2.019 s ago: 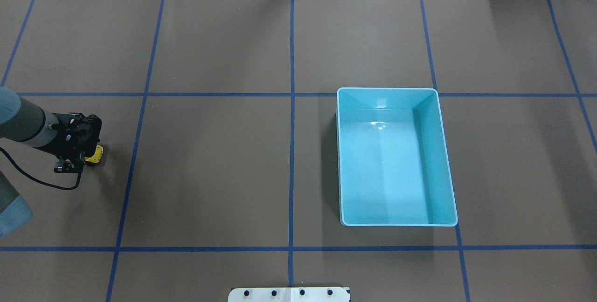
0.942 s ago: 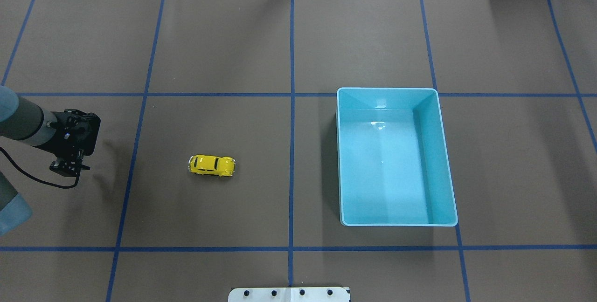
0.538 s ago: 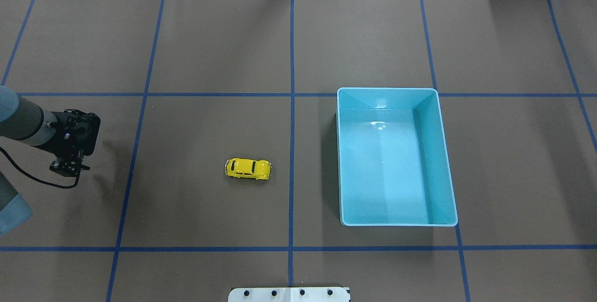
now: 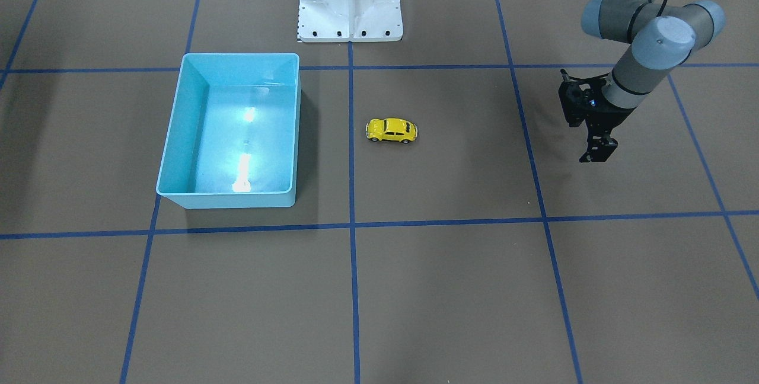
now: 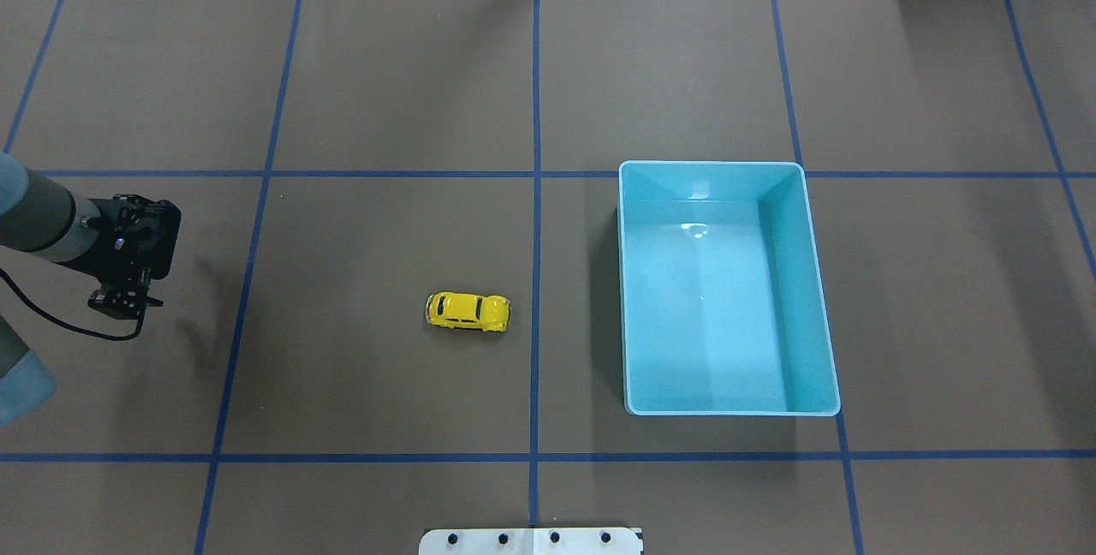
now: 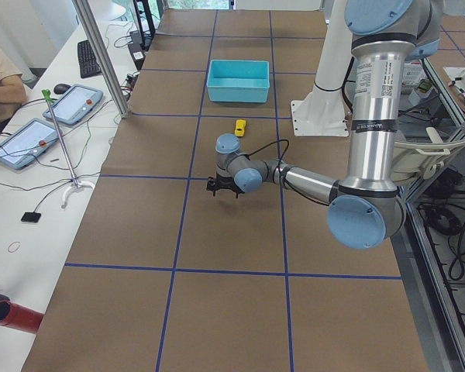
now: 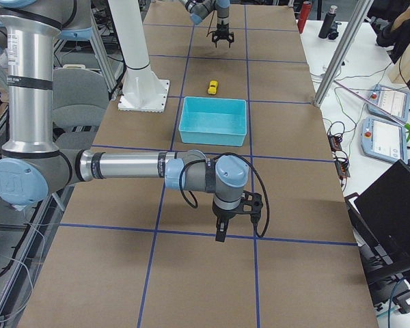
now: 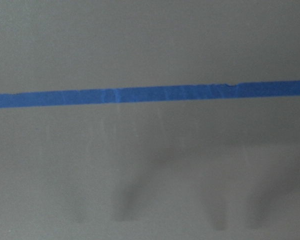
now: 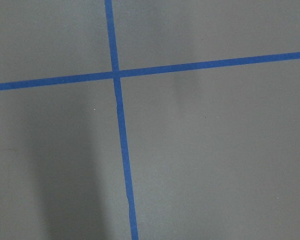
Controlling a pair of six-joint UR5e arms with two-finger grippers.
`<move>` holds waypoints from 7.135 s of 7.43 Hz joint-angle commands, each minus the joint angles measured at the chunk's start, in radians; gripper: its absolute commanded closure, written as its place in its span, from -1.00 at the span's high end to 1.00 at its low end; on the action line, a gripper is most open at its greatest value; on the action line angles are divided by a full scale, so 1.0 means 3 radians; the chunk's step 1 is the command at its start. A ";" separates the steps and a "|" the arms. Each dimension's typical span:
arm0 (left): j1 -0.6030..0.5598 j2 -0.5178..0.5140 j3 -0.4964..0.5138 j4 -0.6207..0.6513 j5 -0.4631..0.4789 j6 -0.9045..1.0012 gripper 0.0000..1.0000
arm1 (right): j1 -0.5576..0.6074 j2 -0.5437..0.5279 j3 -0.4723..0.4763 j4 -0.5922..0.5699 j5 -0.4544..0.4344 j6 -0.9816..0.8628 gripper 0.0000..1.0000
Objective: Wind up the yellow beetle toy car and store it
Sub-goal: 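Lift the left gripper off the car and withdraw it, then move the right gripper over the yellow car, then lower the right gripper and close it on the yellow car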
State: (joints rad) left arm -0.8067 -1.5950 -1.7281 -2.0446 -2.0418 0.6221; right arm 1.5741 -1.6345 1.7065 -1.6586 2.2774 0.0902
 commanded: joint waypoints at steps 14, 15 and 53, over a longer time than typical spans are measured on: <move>-0.2547 0.0403 -0.0033 0.1966 -0.1156 -0.1900 1.00 | -0.2530 0.2119 0.0908 0.0066 -0.0632 0.0006 1.00; -0.2567 0.0418 -0.0028 0.1973 -0.1145 -0.1895 1.00 | -0.2750 0.2140 0.0908 0.0149 -0.0668 -0.0040 1.00; -0.2588 0.0342 0.0177 0.1952 -0.1115 -0.1864 1.00 | -0.3735 0.3367 -0.0461 0.0823 -0.1491 -0.0541 -1.00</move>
State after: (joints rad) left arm -1.5831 -1.4933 -1.6750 -1.4600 -2.3767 0.0618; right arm 0.4175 -0.6444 1.4665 -1.3068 1.8213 -0.0717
